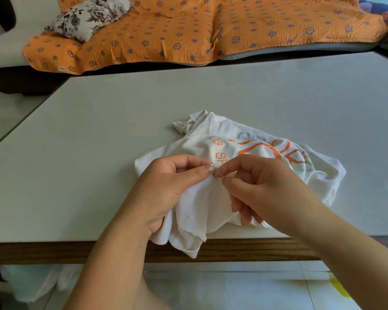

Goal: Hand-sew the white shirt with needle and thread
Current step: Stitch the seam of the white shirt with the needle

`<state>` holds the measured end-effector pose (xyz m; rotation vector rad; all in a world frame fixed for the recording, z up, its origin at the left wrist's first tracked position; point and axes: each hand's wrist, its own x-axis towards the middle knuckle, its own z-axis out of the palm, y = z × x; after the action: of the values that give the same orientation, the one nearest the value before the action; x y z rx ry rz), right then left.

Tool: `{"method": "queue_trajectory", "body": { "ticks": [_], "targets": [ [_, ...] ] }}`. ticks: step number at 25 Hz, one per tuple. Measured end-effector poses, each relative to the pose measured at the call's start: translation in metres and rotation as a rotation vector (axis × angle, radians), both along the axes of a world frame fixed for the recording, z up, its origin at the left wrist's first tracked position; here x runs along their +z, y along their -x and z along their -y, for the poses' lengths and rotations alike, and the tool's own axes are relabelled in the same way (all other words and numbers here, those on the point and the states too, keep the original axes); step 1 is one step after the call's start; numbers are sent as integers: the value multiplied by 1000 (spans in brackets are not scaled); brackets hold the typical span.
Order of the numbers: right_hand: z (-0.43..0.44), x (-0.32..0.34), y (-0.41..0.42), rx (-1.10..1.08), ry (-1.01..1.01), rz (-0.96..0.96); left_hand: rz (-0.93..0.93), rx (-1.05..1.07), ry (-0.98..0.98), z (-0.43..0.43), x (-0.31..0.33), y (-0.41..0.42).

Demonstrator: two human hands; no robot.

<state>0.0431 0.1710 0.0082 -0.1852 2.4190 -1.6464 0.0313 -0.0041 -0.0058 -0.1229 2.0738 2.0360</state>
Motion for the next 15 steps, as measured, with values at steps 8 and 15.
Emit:
{"method": "queue_trajectory", "body": {
  "ticks": [8, 15],
  "targets": [
    [0, 2, 0, -20, -20, -24, -26, 20, -26, -1, -1, 1],
    [0, -1, 1, -38, -50, -33, -60, 44, 28, -2, -3, 2]
  ]
}}
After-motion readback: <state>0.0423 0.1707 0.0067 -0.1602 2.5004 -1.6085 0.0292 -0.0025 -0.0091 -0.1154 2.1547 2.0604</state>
